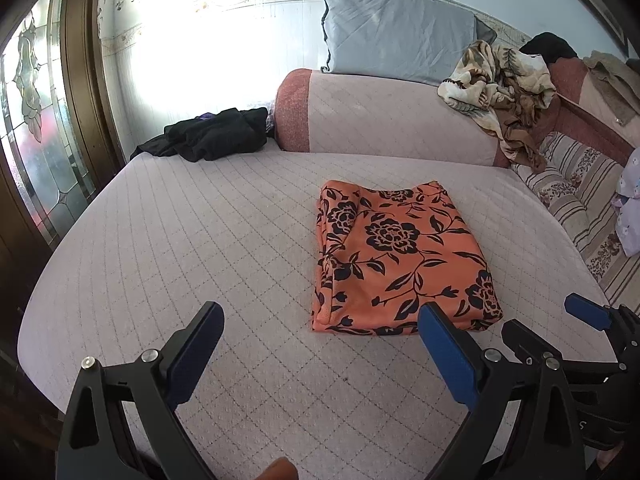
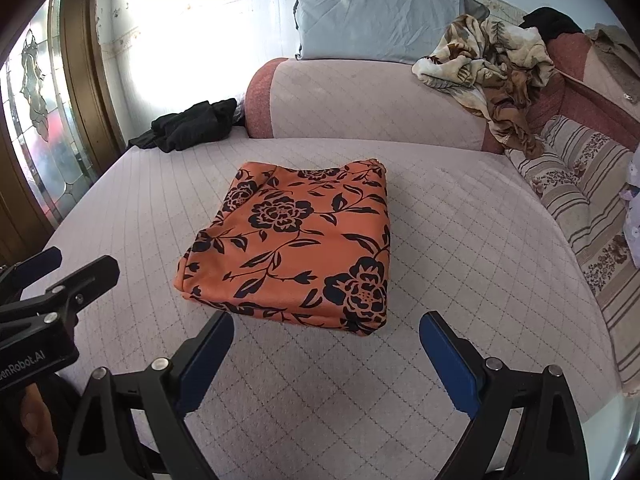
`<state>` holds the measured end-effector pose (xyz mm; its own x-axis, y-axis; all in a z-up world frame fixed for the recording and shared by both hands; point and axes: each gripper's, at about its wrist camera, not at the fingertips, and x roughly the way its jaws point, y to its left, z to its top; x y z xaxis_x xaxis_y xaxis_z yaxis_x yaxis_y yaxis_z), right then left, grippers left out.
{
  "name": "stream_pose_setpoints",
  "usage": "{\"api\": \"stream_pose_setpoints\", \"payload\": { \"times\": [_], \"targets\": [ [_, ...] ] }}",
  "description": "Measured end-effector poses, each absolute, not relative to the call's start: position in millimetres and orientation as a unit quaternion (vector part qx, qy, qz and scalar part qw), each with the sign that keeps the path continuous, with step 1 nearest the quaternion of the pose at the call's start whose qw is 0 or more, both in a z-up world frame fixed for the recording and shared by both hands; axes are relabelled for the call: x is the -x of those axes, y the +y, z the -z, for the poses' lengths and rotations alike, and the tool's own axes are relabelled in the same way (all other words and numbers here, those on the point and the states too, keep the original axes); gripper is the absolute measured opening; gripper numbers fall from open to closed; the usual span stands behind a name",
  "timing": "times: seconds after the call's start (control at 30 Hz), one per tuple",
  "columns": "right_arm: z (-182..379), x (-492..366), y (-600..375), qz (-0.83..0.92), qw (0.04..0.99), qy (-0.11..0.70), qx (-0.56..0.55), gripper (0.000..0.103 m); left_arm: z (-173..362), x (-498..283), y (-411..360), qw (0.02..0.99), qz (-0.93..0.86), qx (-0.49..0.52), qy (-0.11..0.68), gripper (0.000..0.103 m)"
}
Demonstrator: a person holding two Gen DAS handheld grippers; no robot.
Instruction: Fold small clothes
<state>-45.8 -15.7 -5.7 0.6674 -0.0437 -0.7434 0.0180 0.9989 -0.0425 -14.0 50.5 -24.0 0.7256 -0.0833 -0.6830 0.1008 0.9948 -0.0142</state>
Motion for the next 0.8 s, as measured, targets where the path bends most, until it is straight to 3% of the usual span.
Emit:
{"api": "stream_pose_setpoints", "payload": {
  "times": [0.8],
  "targets": [
    [0, 25, -27, 0.019, 0.914, 0.405, 0.022, 0.096, 23, -9, 26, 0.929, 0.057, -0.03, 0.364, 0.097]
  ]
}}
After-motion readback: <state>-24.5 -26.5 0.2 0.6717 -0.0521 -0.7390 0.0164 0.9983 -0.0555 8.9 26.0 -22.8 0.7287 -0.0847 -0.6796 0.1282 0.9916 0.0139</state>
